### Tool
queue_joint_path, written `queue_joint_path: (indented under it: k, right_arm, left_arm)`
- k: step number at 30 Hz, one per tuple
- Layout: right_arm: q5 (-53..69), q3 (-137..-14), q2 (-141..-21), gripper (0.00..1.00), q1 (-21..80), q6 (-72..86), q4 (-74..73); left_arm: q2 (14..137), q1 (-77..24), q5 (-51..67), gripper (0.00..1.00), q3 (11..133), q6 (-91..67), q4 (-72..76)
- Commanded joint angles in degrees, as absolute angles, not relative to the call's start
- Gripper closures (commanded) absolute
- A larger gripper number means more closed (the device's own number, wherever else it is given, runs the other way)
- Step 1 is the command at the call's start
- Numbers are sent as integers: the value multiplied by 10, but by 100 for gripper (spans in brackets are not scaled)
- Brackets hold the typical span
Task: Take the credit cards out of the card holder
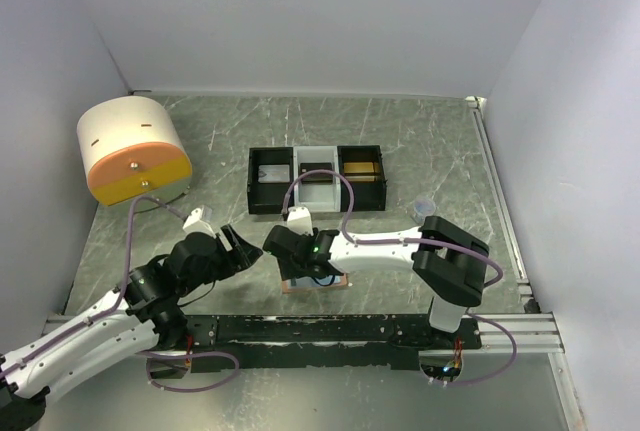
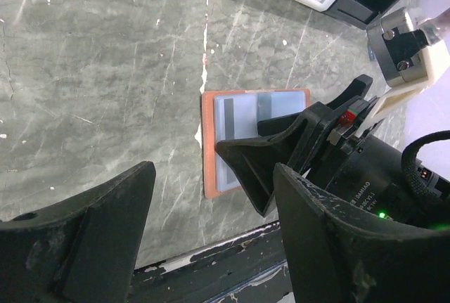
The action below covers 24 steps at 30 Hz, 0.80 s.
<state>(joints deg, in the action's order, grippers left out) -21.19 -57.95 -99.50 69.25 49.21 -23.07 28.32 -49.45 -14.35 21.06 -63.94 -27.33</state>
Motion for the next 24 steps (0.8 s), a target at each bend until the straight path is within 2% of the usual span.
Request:
queue_joint_path:
  k: [1,3,8,11,12,16,24]
  right_arm:
    - [-232,-569,-1020,42,694,507,-263]
    - [-229,-562,-1013,45,695,509,-254]
    - [-194,-523,-976,60,687,506,-192]
    - [-154,-490,-952,61,670,508,-145]
    - [-153,-488,-948,60,668,508,-145]
    - [-188,-515,-961,46,669,503,-192]
    - [-216,-556,-1002,39,680,505,-231]
  left_arm:
    - [281,-498,-154,21,216,-644,-275]
    - [287,-498,-148,21,215,-641,-266]
    - [312,-498,-135,22,218,-631,-249]
    - [326,-498,-123,22,217,-624,-234]
    - [331,-498,-119,22,216,-623,-231]
    - [338,-498,-120,23,217,-628,-228]
    - [291,-498,-166,23,224,-650,-287]
